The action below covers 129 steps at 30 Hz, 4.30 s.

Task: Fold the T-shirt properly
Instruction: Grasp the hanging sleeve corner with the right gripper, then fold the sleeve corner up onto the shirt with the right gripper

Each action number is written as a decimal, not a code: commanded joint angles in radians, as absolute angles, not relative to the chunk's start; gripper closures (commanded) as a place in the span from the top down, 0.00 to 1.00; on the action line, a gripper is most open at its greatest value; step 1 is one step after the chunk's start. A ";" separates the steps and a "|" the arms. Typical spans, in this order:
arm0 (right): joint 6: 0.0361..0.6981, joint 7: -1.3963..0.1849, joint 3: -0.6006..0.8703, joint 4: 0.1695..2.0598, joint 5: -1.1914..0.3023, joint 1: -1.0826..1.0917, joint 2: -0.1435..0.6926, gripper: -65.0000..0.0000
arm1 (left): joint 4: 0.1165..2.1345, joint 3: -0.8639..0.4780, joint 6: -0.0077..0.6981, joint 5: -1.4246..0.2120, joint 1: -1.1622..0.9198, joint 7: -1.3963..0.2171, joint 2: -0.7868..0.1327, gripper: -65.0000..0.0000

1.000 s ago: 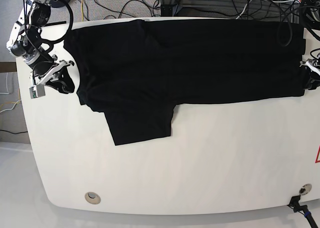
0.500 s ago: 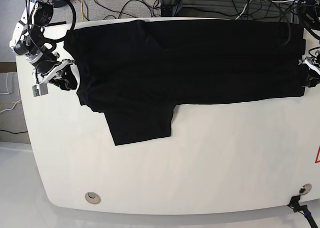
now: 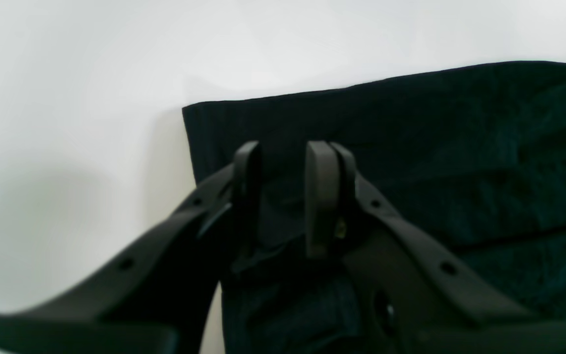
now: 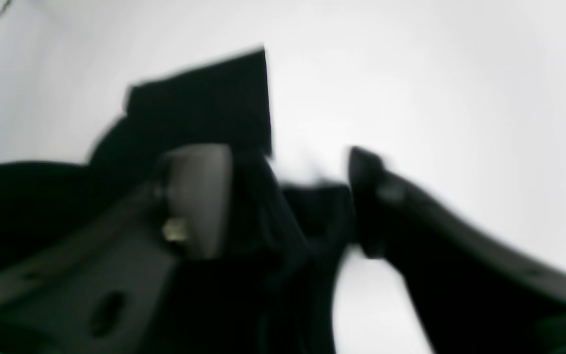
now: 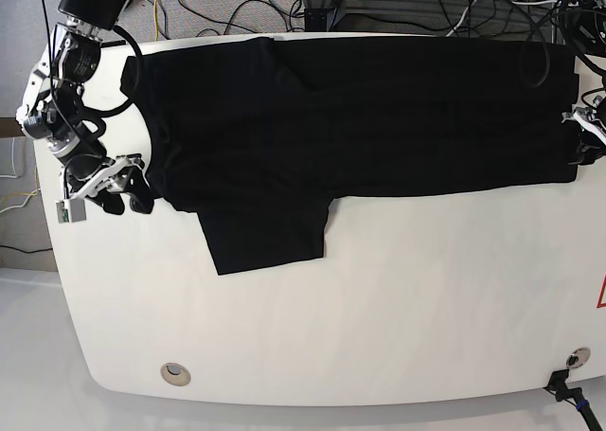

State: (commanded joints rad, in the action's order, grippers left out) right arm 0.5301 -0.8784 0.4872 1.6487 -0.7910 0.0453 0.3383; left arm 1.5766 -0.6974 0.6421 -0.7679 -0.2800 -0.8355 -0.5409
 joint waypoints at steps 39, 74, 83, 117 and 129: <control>0.535 -0.384 -0.050 0.631 -0.452 0.581 0.199 0.70 | 1.392 -0.625 0.647 -0.552 -0.007 -0.834 -0.545 0.71; 0.536 -0.380 -0.048 0.633 -0.452 0.553 0.166 0.70 | 0.825 -0.506 0.680 -0.286 0.202 -0.667 -0.521 0.71; 0.536 -0.381 -0.048 0.633 -0.452 0.553 0.166 0.70 | 0.825 -0.506 0.684 -0.288 0.163 -0.667 -0.544 0.63; 0.532 -0.978 0.194 1.526 -0.460 0.289 0.166 0.00 | 1.230 -0.748 0.698 -0.294 0.134 -0.878 -0.456 0.13; 0.539 -1.190 0.206 1.748 -0.461 0.122 0.165 0.00 | 1.469 -0.766 0.698 -0.294 0.013 -1.119 -0.453 0.13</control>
State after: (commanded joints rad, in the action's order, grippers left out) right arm 0.5393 -1.1899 0.2064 1.7484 -0.4611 0.1220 0.1649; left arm 1.4691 -0.7664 0.6981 -0.2938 0.0130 -1.1193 -0.4534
